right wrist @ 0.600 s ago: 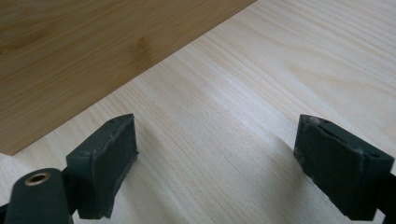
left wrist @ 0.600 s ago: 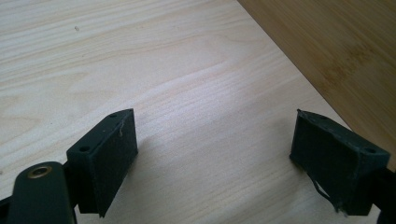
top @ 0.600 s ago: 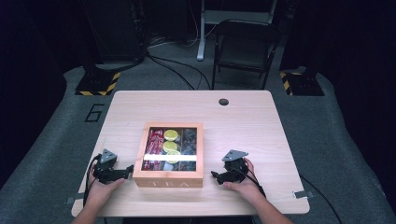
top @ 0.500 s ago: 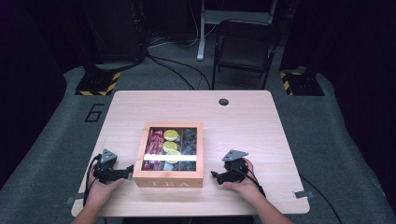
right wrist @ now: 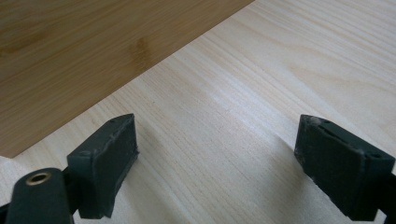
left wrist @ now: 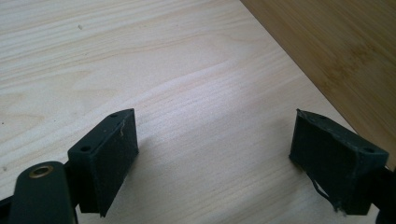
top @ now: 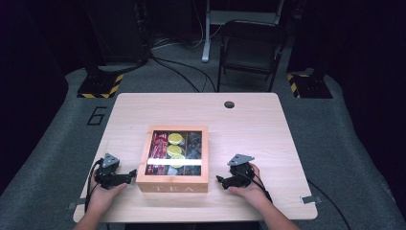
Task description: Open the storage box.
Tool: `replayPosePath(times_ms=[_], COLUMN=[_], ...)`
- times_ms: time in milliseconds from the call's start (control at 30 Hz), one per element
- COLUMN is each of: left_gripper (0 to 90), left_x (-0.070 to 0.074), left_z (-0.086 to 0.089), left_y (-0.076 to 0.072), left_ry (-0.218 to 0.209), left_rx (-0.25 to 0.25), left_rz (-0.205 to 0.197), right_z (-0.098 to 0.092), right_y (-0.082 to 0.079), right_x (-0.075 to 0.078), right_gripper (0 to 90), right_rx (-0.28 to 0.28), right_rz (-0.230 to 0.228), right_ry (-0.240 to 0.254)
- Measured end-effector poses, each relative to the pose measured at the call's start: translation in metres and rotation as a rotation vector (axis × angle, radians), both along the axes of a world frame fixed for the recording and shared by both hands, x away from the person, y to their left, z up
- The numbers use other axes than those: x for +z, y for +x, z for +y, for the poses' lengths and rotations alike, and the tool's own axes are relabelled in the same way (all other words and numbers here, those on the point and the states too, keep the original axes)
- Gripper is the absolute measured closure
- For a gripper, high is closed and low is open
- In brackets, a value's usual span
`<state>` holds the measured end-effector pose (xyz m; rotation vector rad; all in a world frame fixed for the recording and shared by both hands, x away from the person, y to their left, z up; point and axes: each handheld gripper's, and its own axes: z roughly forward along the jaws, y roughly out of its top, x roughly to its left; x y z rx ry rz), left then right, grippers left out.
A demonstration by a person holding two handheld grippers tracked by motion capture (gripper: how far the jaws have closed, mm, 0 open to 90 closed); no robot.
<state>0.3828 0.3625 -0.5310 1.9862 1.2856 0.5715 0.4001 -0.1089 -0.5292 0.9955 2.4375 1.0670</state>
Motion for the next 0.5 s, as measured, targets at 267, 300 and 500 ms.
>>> replayPosePath(times_ms=[267,300,500], left_gripper=[23.2,24.2,29.8], left_x=[0.004,0.004,0.007], left_z=[0.004,0.004,0.007], left_y=[-0.001,-0.001,-0.001], left_ry=[-0.002,-0.002,-0.037], left_rx=[-0.004,-0.004,0.004], left_rz=[0.021,0.021,0.043], right_z=[-0.001,-0.001,-0.009], right_y=[0.001,0.001,0.003], right_x=[0.005,0.005,0.011], right_gripper=[19.9,19.9,33.3], right_rx=[-0.004,-0.004,-0.015], right_rz=[0.026,0.026,0.078], right_ry=[-0.028,-0.028,-0.009])
